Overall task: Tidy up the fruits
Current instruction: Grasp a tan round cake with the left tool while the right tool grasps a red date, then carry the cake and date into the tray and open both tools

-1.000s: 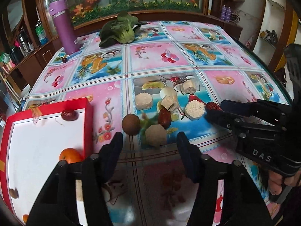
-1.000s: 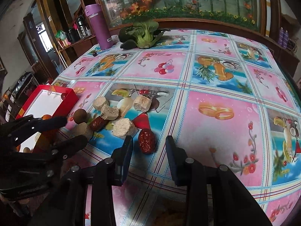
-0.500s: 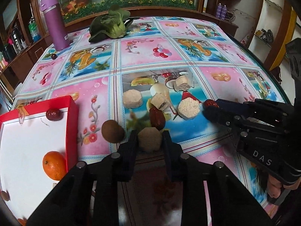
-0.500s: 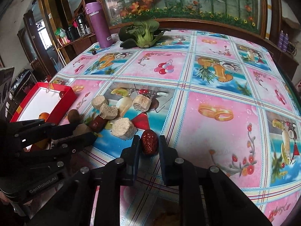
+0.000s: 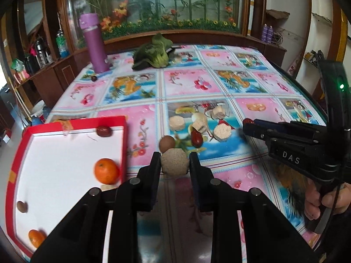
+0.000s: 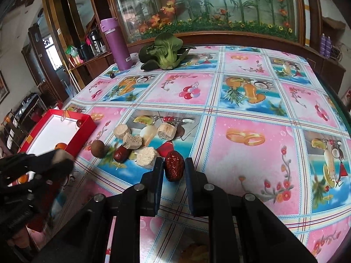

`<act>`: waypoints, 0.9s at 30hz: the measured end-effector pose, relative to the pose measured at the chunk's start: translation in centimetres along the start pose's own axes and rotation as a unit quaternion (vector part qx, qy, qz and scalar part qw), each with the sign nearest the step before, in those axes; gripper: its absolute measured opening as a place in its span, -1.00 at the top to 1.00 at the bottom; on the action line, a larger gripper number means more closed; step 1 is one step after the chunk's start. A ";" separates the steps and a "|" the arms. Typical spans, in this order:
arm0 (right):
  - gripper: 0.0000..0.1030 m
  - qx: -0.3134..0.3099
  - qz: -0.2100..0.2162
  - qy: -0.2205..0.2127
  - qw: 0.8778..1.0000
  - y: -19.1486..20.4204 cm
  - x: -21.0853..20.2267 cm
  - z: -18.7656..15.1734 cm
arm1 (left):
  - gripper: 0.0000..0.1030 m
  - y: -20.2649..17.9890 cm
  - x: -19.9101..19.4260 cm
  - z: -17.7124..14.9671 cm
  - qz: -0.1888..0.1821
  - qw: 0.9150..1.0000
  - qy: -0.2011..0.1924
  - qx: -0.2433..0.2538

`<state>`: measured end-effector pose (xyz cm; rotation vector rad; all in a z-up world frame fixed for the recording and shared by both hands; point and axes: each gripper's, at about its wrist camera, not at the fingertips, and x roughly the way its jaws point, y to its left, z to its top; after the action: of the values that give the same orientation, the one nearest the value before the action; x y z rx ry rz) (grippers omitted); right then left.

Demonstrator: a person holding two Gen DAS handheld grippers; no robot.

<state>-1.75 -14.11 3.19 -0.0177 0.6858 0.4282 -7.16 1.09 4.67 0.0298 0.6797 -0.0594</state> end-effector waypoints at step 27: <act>0.67 -0.042 0.131 -0.005 0.990 15.0 -0.2 0.7 | 0.45 10.4 -7.8 -2.7 0.128 0.986 -0.080 -0.073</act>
<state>-7.31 -0.36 5.66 -0.0049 0.6619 0.7096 -14.21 11.97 7.58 -0.0289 0.5132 0.2337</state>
